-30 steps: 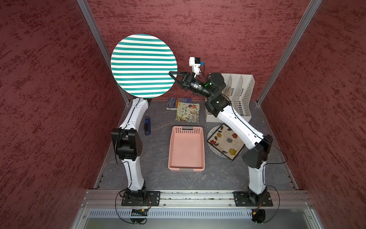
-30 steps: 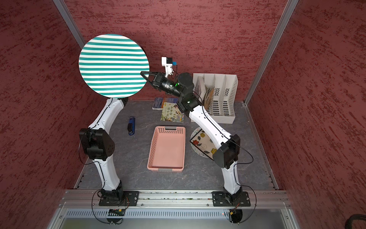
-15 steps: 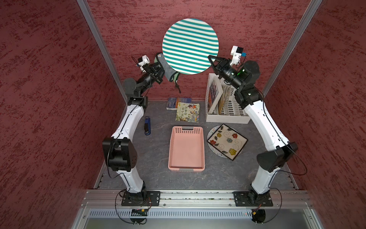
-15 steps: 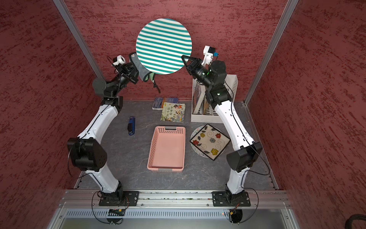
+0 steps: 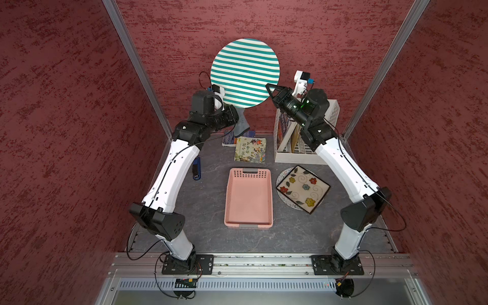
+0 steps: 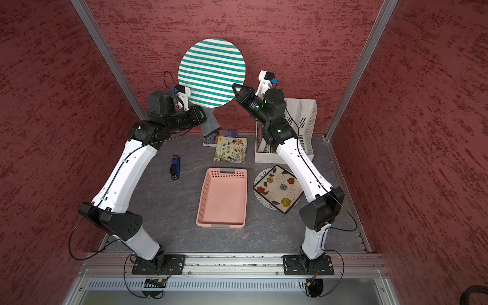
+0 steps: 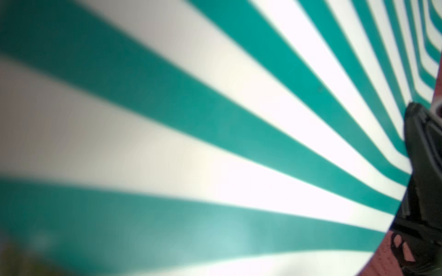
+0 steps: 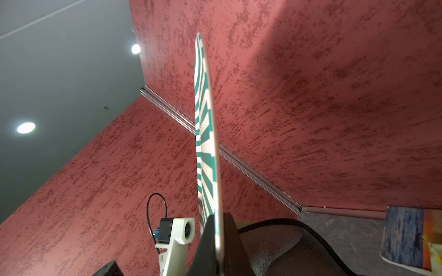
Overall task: Wipe the wet plate dry
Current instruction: Wipe the plate with towel.
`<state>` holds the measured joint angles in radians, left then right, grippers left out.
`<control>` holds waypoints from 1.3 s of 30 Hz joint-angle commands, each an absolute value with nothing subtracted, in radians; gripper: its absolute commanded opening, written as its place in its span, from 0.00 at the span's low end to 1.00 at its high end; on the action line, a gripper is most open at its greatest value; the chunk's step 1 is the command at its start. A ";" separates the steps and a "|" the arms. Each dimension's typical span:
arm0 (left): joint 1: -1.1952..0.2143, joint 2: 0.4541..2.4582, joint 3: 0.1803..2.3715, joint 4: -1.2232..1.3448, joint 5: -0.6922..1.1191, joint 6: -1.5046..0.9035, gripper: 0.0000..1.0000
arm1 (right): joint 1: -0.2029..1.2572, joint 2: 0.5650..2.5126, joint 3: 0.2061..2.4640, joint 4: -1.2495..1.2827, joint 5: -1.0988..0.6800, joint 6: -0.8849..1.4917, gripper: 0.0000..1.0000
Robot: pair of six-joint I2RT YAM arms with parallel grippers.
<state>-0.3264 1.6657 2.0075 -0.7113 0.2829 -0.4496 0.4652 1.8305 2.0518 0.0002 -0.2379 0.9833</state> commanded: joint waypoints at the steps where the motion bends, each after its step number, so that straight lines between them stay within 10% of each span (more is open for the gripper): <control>1: -0.321 1.611 1.934 -0.686 0.367 -0.332 0.00 | 0.441 1.806 2.129 -0.017 -0.119 0.955 0.00; 6: -0.336 1.499 1.784 -0.546 0.607 -0.319 0.00 | 0.423 1.798 2.169 -0.155 -0.054 0.864 0.00; 24: -0.234 1.634 1.864 -0.639 0.275 -0.330 0.00 | 0.495 1.665 1.812 0.135 -0.417 0.965 0.00; 29: -0.163 1.675 1.921 -0.609 0.526 -0.365 0.00 | 0.540 1.614 1.709 0.167 -0.526 0.943 0.00; 39: -0.181 1.618 1.841 -0.537 0.631 -0.434 0.00 | 0.337 1.458 1.599 0.054 -0.256 0.978 0.00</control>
